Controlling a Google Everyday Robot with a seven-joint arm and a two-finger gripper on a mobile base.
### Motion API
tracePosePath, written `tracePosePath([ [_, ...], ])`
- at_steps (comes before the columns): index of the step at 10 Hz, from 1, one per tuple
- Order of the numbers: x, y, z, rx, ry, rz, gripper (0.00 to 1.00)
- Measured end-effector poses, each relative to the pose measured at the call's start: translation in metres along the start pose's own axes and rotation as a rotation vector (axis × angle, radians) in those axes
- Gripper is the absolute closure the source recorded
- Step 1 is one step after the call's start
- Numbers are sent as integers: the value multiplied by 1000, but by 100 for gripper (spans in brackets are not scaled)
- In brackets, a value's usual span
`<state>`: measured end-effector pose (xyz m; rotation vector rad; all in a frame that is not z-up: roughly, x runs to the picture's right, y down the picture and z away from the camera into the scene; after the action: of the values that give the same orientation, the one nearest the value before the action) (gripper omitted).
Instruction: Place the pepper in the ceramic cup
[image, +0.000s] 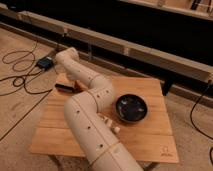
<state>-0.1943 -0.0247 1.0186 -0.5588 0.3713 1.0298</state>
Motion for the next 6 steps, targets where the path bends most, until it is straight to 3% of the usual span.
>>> tracePosePath([
  [6, -17, -1, -41, -30, -83, 9, 100],
])
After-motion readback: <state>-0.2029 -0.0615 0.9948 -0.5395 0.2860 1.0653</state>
